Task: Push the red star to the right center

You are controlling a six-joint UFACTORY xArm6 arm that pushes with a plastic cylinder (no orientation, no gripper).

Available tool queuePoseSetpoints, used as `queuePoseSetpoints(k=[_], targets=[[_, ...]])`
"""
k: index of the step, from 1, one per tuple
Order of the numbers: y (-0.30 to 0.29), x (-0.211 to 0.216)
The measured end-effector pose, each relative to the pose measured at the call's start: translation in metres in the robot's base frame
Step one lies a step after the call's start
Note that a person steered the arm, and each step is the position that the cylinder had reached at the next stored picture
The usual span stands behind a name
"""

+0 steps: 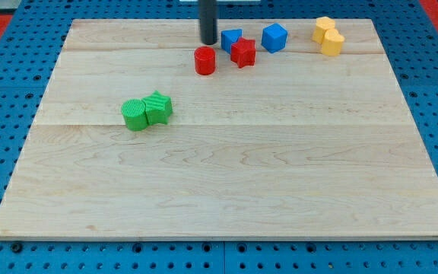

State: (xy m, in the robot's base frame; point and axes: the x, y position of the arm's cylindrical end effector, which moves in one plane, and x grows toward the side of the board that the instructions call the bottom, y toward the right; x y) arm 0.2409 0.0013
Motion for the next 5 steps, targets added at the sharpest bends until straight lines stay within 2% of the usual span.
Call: queuePoseSetpoints(k=[1,2,5], targets=[[0.043,-0.001],[0.061,-0.001],[0.056,0.004]])
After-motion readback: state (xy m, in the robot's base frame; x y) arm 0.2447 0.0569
